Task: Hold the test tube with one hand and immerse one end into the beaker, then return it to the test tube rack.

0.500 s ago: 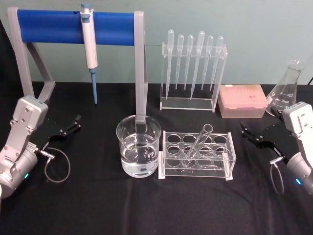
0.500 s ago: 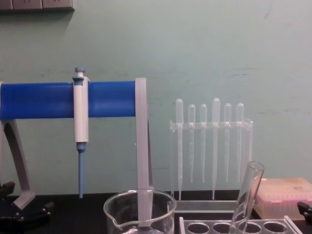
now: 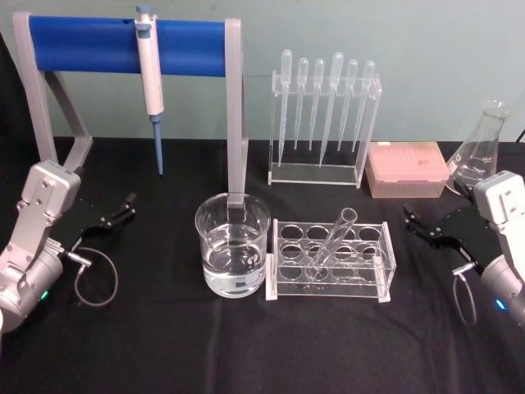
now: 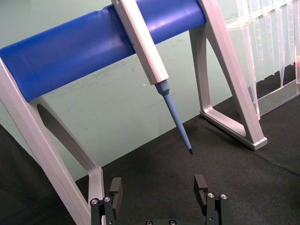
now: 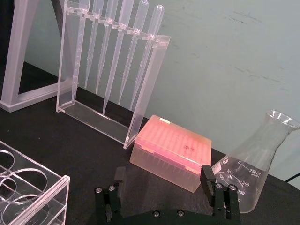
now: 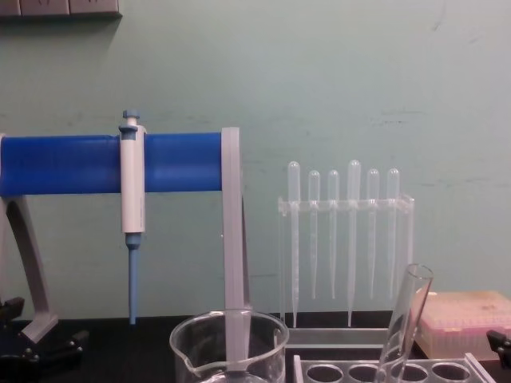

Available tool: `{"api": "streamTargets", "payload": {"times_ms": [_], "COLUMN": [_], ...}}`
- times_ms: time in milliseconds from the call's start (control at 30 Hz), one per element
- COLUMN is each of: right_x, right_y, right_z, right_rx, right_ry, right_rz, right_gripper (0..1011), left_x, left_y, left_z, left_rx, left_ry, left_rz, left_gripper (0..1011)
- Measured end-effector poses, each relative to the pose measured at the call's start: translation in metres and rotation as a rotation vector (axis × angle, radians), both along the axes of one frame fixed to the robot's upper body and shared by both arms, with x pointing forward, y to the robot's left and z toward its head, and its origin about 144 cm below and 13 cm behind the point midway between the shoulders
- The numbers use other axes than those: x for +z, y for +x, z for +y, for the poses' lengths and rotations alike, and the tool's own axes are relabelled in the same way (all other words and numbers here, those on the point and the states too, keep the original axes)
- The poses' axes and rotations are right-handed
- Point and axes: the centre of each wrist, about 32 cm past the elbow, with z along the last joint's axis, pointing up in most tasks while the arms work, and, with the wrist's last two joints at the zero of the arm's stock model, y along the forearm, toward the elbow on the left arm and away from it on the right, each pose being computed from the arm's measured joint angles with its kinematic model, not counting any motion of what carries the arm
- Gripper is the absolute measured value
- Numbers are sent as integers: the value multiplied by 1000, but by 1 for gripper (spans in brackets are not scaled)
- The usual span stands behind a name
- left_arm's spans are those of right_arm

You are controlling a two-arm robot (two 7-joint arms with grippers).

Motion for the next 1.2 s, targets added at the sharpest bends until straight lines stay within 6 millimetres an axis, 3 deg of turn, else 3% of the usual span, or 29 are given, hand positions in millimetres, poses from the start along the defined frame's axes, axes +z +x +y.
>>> {"api": "streamTargets", "payload": {"times_ms": [1200], "right_x": [1], "right_y": [0], "right_z": [-2], "right_rx": [0], "right_ry": [-6], "right_rz": [-16], "right_gripper": [1003], "left_x": [0], "left_y": [0], "left_z": [0], "left_rx": [0], "left_ry": [0], "left_rz": [0], "left_gripper": [1000]}}
